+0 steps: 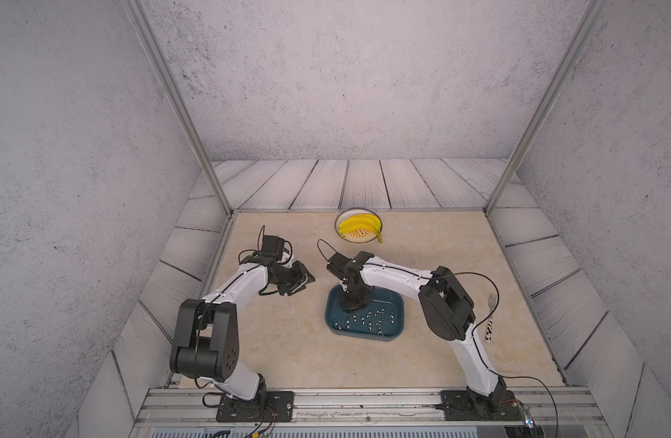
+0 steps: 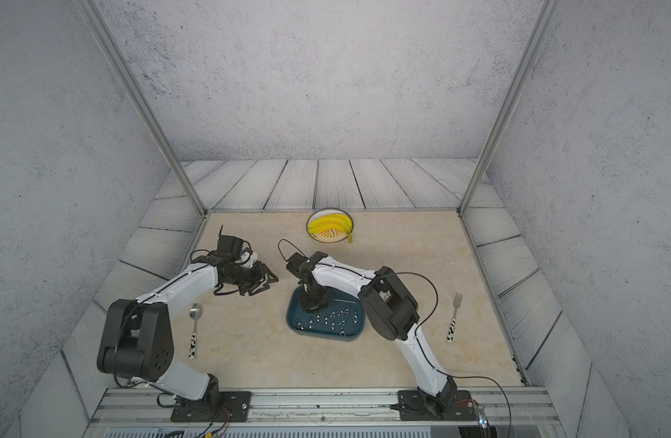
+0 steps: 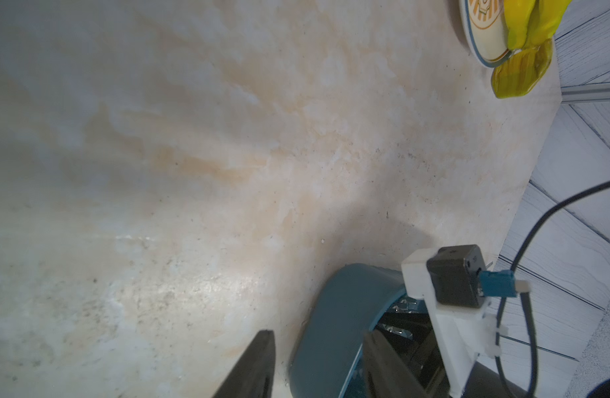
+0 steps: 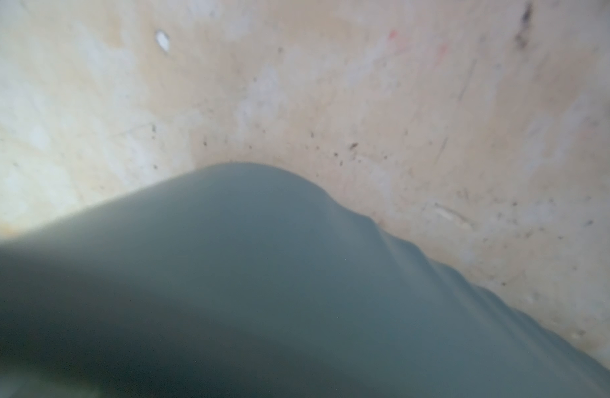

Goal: Take out the wing nut from the storage box
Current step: Pick up the wing nut from the storage box.

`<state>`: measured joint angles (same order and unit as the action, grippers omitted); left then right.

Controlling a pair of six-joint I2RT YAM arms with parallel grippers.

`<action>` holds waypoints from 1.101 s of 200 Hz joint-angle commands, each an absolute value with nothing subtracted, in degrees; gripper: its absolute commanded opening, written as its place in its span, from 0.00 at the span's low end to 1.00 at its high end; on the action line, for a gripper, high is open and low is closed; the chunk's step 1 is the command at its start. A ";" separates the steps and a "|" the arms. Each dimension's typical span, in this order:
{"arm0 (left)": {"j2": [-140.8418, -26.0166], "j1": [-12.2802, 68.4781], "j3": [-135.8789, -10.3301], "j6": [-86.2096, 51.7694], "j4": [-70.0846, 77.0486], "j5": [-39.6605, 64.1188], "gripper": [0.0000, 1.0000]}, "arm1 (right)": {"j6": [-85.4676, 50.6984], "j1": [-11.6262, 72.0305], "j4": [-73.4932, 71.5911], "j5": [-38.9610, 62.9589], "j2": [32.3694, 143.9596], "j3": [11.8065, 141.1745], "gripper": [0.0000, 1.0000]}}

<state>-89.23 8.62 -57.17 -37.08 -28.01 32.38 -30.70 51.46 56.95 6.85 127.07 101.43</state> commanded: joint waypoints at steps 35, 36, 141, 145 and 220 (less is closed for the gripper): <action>-89.89 8.59 -56.34 -35.95 -28.02 32.55 0.48 | -29.30 52.43 62.18 6.42 128.91 99.52 0.20; -89.90 8.56 -56.34 -35.95 -27.99 32.58 0.48 | -29.28 52.45 62.20 6.42 128.92 99.55 0.20; -89.64 8.57 -56.08 -35.95 -28.06 32.52 0.48 | -28.23 53.88 62.62 4.92 127.93 98.43 0.21; -89.64 8.53 -56.00 -35.95 -28.02 32.52 0.48 | -28.15 53.90 62.73 4.86 128.03 98.43 0.22; -89.46 8.57 -55.46 -35.82 -27.95 32.54 0.48 | -28.63 54.33 63.82 3.74 127.57 97.80 0.23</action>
